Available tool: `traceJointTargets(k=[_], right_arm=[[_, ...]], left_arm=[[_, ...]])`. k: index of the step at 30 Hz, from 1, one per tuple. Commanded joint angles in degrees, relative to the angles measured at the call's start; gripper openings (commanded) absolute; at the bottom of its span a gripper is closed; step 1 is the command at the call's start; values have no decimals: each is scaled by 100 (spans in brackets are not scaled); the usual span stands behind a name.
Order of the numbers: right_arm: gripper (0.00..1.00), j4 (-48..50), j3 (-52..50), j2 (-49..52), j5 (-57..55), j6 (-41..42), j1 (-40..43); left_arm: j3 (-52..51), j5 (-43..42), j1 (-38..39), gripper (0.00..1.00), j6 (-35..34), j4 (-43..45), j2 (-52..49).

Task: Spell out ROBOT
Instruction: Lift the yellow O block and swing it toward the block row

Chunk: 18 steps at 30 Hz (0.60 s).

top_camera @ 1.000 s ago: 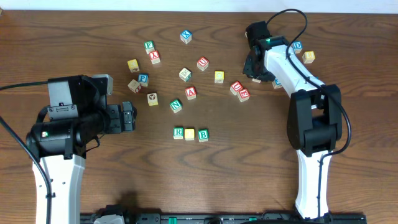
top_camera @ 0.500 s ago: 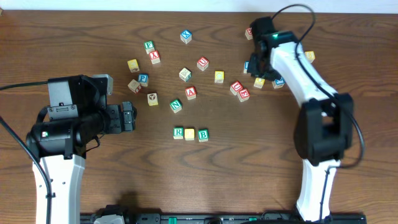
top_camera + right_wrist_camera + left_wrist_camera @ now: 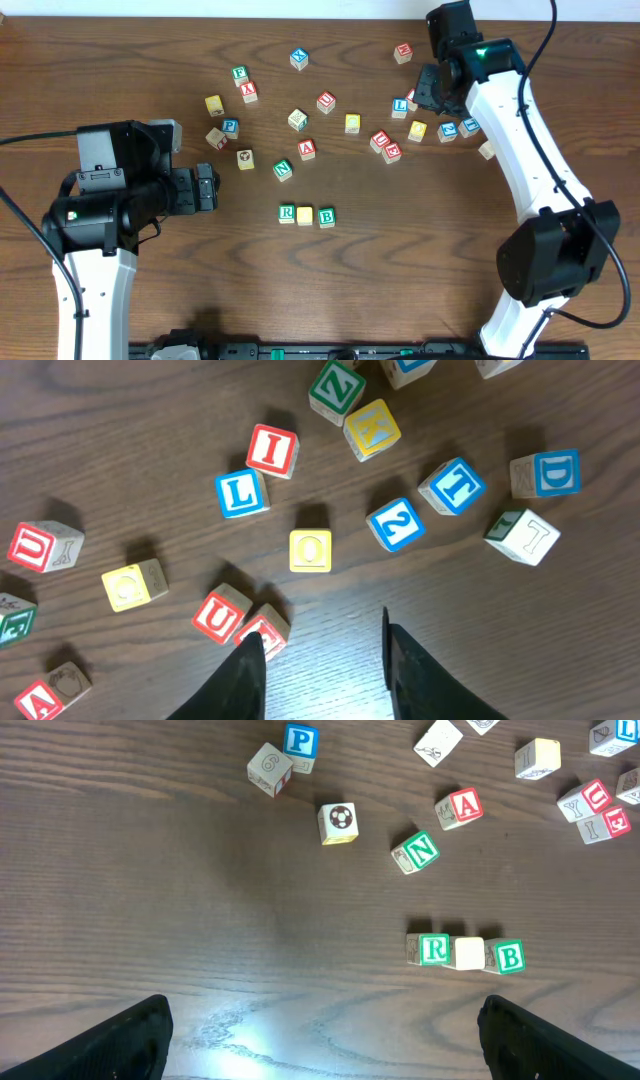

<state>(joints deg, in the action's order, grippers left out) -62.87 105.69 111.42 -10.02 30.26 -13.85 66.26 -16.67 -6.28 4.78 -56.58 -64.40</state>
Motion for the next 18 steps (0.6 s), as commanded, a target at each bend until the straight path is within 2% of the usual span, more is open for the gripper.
traceJointTargets(k=[1,6,12,18], right_arm=[[34,90,15,247,-63,-74,-7],[36,273,15,555,-96,153,-7],[48,544,15,1102,-66,623,-11],[48,680,15,1720,-4,704,-11]], left_arm=[[72,-85,-24,96,76,-11,9],[72,-85,-24,96,76,-11,9],[72,-85,-24,96,76,-11,9],[72,-85,-24,96,76,-11,9]])
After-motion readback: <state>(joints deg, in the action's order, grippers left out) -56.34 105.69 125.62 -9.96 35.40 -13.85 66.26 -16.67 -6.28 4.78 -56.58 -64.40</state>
